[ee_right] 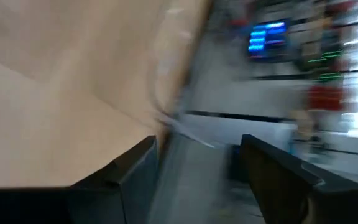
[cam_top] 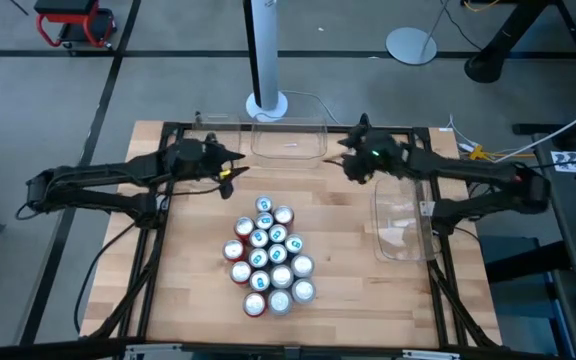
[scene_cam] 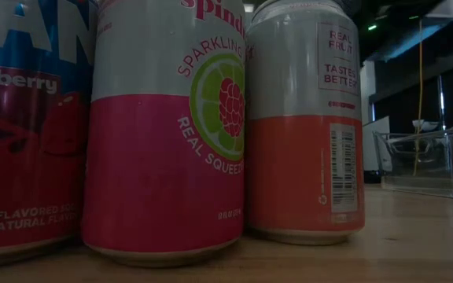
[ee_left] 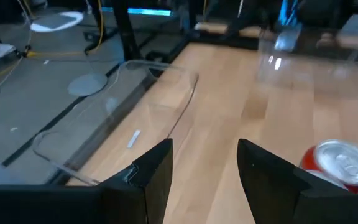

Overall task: Sort soda cans
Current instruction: Adjust the top right transparent bin

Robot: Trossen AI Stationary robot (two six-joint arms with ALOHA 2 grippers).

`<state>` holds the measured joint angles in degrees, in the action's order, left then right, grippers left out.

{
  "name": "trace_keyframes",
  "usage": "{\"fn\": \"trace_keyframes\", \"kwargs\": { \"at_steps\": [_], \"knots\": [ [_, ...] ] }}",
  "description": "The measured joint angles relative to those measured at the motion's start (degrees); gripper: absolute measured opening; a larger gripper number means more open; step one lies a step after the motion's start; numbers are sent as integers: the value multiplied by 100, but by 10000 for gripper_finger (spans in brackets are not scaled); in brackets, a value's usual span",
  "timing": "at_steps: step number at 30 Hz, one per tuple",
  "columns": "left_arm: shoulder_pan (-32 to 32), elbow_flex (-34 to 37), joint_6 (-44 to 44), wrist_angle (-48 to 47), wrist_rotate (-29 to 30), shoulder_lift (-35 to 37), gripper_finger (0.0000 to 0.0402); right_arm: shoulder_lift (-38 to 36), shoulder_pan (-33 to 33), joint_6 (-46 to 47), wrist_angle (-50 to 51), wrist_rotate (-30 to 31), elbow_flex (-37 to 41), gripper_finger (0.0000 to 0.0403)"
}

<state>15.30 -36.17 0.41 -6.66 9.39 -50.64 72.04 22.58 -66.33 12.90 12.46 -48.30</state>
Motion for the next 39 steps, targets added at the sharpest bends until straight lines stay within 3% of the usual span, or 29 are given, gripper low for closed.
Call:
{"fn": "trace_keyframes", "kwargs": {
  "at_steps": [4,13,30,39],
  "knots": [
    [-181,498,-123,579,0,236,169,917,229,502,401,-765,-773,234],
    [-395,1002,-170,956,18,265,169,2209,375,889,1014,-1055,-1813,228],
    [-484,999,-171,893,22,254,169,2771,385,1172,1059,-860,-1879,156],
    [-484,997,-171,849,22,252,169,2785,367,287,1142,-781,-1879,51]
  ]
}}
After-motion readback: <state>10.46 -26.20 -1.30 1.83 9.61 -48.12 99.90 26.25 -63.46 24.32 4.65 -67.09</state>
